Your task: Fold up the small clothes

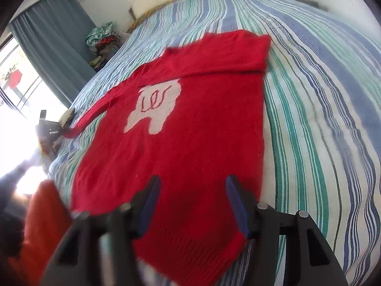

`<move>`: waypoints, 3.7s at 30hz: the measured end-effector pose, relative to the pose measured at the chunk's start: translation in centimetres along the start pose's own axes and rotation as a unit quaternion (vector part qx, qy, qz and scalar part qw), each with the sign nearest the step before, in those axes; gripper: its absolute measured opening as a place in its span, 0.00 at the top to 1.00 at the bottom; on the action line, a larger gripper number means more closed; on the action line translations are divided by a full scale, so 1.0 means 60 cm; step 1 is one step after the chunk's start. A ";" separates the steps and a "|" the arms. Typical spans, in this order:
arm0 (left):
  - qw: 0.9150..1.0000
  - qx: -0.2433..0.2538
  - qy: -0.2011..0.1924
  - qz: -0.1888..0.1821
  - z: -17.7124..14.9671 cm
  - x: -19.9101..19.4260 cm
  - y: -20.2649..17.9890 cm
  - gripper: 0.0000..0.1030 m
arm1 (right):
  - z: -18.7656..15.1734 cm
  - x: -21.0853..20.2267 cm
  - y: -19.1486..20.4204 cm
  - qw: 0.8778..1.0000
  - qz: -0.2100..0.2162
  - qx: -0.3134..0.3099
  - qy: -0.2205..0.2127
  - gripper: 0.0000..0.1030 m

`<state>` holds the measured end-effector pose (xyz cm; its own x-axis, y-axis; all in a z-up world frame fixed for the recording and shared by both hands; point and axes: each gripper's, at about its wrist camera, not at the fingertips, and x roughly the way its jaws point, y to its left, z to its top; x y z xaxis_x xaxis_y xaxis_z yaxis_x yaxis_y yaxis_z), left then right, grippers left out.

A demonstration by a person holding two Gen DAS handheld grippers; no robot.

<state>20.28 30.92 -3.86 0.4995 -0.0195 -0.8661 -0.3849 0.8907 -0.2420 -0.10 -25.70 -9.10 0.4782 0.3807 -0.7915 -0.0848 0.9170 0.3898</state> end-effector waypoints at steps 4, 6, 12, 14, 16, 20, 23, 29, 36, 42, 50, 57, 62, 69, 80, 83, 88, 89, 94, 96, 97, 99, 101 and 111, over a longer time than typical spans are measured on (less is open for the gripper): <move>0.996 0.086 -0.029 -0.024 0.064 -0.052 -0.157 0.95 | 0.003 0.003 0.004 1.000 0.020 -0.003 -0.002 0.45; 0.990 0.131 -0.041 -0.041 0.083 -0.072 -0.252 0.95 | 0.002 0.003 0.009 1.000 0.028 -0.007 -0.002 0.45; 0.957 0.265 -0.057 -0.103 0.060 -0.085 -0.552 0.95 | 0.002 -0.001 0.013 0.999 0.044 -0.013 -0.008 0.45; 0.943 0.305 -0.055 -0.122 0.023 -0.075 -0.641 0.95 | 0.002 -0.003 0.010 0.999 0.048 -0.010 -0.010 0.45; 0.928 0.342 -0.049 -0.137 -0.022 -0.056 -0.716 0.95 | 0.003 -0.007 0.007 0.999 0.051 -0.007 -0.011 0.45; 0.911 0.380 -0.002 -0.163 -0.119 0.014 -0.811 0.76 | 0.002 -0.006 -0.002 0.998 0.054 0.002 -0.010 0.45; 0.908 0.387 0.027 -0.157 -0.168 0.049 -0.809 0.46 | 0.000 -0.005 -0.008 0.998 0.056 0.008 -0.007 0.45; 0.937 0.328 -0.011 -0.118 -0.130 0.049 -0.630 0.46 | 0.002 -0.007 -0.022 0.998 0.063 0.024 -0.005 0.45; 0.919 0.383 0.001 -0.092 -0.196 0.041 -0.461 0.32 | 0.009 0.006 -0.033 0.996 0.074 0.043 0.003 0.45; 0.901 0.432 -0.024 0.029 -0.273 0.132 -0.478 0.25 | 0.007 0.013 -0.029 0.997 0.064 0.037 0.007 0.45; 0.940 0.333 -0.075 0.023 -0.269 0.138 -0.412 0.96 | -0.001 0.005 -0.024 0.999 0.042 0.020 0.000 0.45; 0.950 0.310 -0.032 -0.001 -0.262 0.136 -0.385 0.88 | 0.003 0.016 -0.024 0.999 0.049 0.017 0.007 0.45; 0.963 0.264 -0.015 -0.057 -0.235 0.093 -0.347 0.46 | 0.005 0.012 -0.022 0.999 0.048 0.010 0.002 0.45; 0.971 0.211 -0.050 -0.099 -0.149 0.082 -0.394 0.48 | 0.008 0.020 -0.033 0.998 0.058 0.031 0.006 0.45; 0.948 0.313 0.032 -0.041 -0.232 0.155 -0.419 0.68 | 0.004 0.019 -0.032 0.998 0.053 0.026 0.006 0.45; 0.944 0.319 0.050 -0.074 -0.201 0.133 -0.418 0.55 | 0.006 0.022 -0.036 0.998 0.059 0.032 0.008 0.45; 0.969 0.202 0.030 -0.136 -0.074 0.132 -0.408 0.37 | 0.006 0.022 -0.037 0.998 0.060 0.033 0.007 0.45; 0.972 0.182 0.044 -0.145 -0.054 0.149 -0.410 0.34 | 0.006 0.023 -0.037 0.998 0.059 0.033 0.007 0.45; 0.967 0.164 0.121 -0.155 -0.041 0.248 -0.448 0.88 | 0.006 0.030 -0.037 0.998 0.054 0.033 0.012 0.45; 0.958 0.256 0.061 -0.112 -0.048 0.233 -0.481 0.96 | 0.008 0.032 -0.037 0.998 0.053 0.033 0.013 0.45; 0.955 0.282 0.046 -0.085 -0.047 0.235 -0.484 0.96 | 0.007 0.032 -0.037 0.998 0.052 0.033 0.013 0.45; 0.962 0.259 0.057 -0.069 -0.031 0.250 -0.467 0.96 | 0.005 0.032 -0.037 0.998 0.050 0.033 0.013 0.45; 0.964 0.245 0.064 -0.087 -0.031 0.247 -0.460 0.93 | 0.005 0.032 -0.037 0.998 0.049 0.030 0.013 0.45; 0.948 0.303 0.079 -0.054 -0.140 0.204 -0.423 0.76 | 0.008 0.035 -0.036 0.998 0.050 0.029 0.014 0.44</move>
<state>29.67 4.25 -11.98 0.3697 -0.1505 -0.9169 0.2016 0.9763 -0.0790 1.49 -26.94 -11.40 0.4452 0.4735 -0.7600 -0.0790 0.8662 0.4933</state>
